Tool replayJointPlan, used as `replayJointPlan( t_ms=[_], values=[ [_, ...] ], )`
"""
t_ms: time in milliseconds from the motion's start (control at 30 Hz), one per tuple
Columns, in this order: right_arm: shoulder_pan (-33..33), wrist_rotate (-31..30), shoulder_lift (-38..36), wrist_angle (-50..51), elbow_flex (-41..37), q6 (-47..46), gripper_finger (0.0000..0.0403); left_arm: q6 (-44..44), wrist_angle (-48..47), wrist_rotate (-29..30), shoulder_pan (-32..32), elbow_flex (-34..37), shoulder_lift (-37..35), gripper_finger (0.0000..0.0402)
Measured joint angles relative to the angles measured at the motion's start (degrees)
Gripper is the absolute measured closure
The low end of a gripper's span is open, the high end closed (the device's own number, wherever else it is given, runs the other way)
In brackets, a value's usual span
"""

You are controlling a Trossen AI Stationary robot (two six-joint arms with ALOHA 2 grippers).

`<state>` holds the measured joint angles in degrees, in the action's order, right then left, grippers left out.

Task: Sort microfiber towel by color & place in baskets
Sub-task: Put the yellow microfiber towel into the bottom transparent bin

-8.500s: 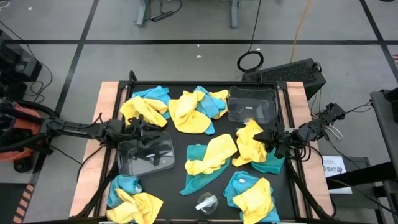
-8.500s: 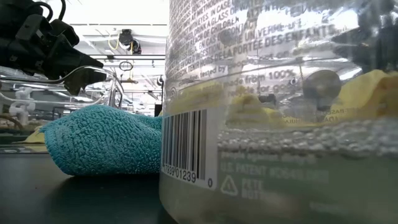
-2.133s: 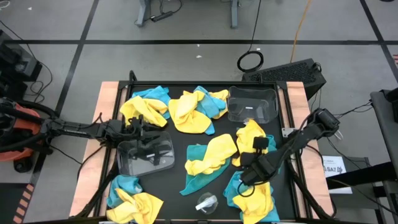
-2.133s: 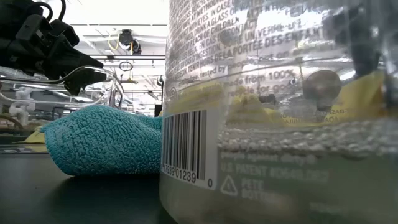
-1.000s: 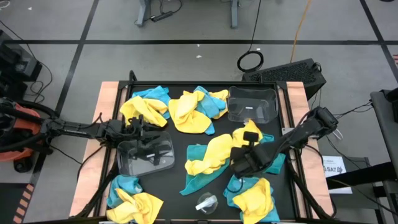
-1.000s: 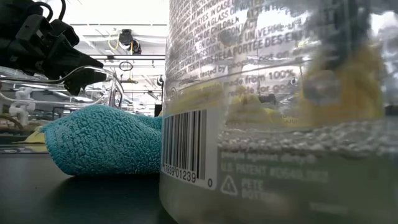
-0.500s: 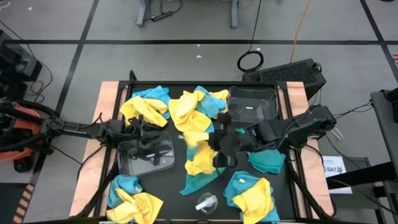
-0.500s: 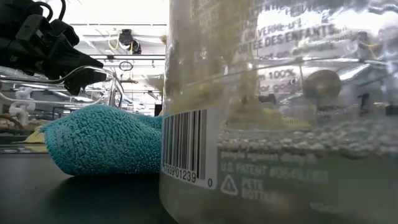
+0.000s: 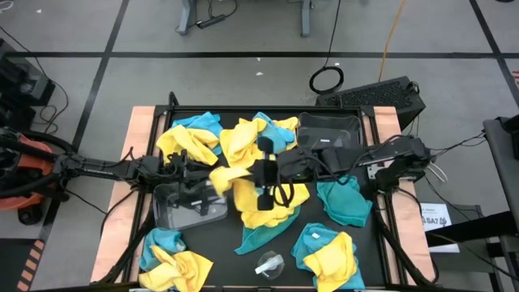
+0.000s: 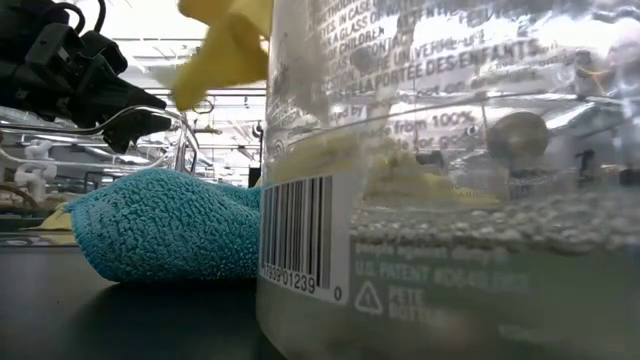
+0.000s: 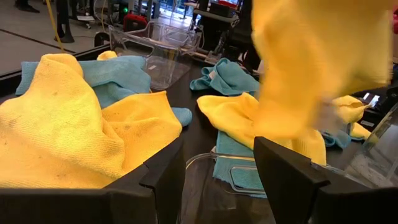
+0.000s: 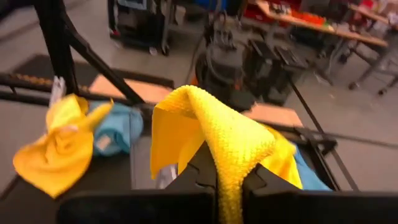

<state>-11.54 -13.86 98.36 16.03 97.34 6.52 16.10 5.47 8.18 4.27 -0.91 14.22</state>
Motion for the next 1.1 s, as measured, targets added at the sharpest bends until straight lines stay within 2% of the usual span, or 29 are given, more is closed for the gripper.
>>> replayJointPlan(
  t_ms=[333,633,800,1100],
  values=[
    [0.4,5.0,5.4,-15.7,0.0,3.4,0.0403,0.0,0.0,0.0,0.0,0.0,0.0,0.0206],
    [0.4,5.2,10.6,-29.0,0.0,6.4,0.0402,0.0,0.0,0.0,0.0,0.0,0.0,0.0206],
    [0.5,5.2,13.9,-32.7,0.0,6.7,0.0402,0.0,0.0,0.0,0.0,0.0,0.0,0.0206],
    [0.6,5.2,19.7,-32.5,0.0,6.2,0.0402,0.0,0.0,0.0,0.0,0.0,0.0,0.0206]
  ],
)
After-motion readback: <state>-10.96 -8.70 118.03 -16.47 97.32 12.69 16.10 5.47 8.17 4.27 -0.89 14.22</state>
